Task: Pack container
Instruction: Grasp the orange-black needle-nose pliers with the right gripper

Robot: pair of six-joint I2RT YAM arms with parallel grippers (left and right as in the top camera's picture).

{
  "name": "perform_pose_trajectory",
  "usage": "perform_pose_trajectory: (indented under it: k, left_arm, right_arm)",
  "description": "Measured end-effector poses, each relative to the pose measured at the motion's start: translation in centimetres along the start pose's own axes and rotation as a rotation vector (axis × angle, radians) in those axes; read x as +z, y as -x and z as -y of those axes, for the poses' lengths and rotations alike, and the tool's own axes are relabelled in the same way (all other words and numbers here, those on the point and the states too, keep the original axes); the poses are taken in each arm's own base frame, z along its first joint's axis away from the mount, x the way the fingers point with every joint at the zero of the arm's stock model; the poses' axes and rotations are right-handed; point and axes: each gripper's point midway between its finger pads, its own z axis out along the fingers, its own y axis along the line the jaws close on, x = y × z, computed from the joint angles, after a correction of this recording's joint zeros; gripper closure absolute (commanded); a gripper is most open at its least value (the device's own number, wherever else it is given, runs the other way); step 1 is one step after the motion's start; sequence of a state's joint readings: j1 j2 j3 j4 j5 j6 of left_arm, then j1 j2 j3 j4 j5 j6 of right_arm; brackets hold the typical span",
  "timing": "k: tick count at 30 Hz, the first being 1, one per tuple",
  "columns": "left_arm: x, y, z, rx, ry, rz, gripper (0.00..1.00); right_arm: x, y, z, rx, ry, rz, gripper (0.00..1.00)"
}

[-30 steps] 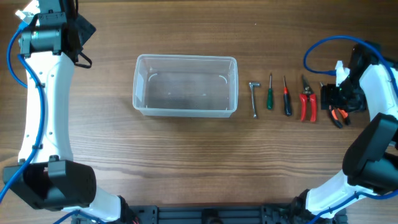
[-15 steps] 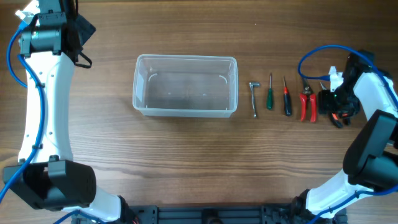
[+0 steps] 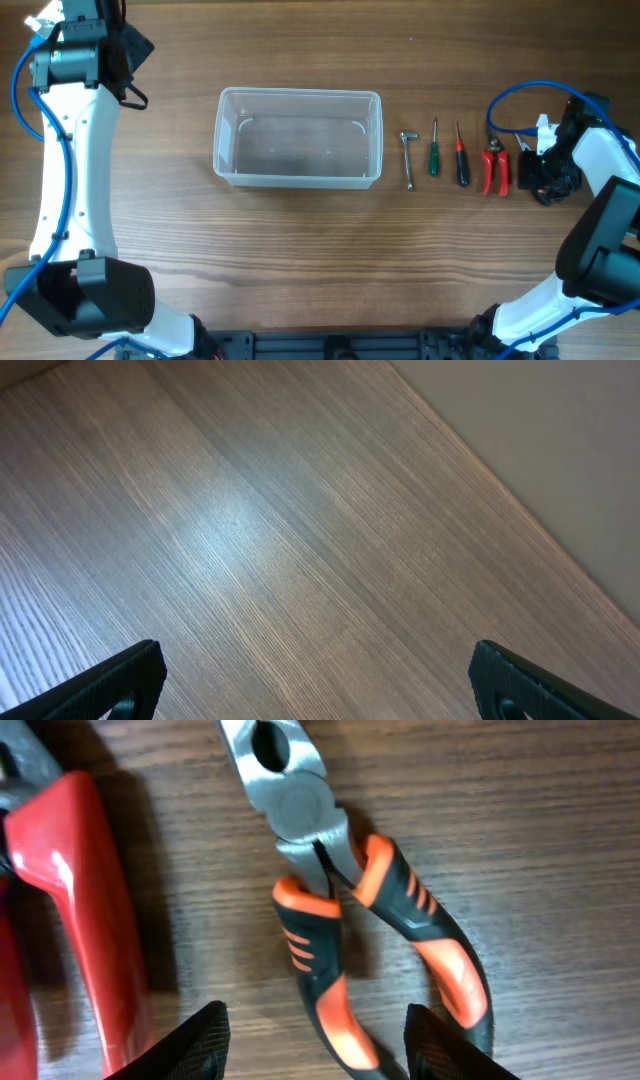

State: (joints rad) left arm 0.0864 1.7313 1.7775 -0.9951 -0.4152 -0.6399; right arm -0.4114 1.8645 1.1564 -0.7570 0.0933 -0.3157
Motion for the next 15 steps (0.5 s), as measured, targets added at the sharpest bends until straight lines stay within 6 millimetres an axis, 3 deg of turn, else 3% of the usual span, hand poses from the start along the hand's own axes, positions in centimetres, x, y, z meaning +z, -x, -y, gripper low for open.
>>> perform_pose_trajectory:
  k: [2, 11, 15]
  left_arm:
    - [0.0, 0.0, 0.0, 0.0, 0.0, 0.0, 0.0]
    - [0.0, 0.0, 0.0, 0.0, 0.0, 0.0, 0.0]
    - [0.0, 0.0, 0.0, 0.0, 0.0, 0.0, 0.0]
  right_arm:
    - [0.2, 0.1, -0.1, 0.001, 0.005, 0.009, 0.5]
    - [1.3, 0.1, -0.4, 0.039, 0.002, 0.042, 0.58]
    - [1.3, 0.1, -0.4, 0.066, -0.002, 0.06, 0.74]
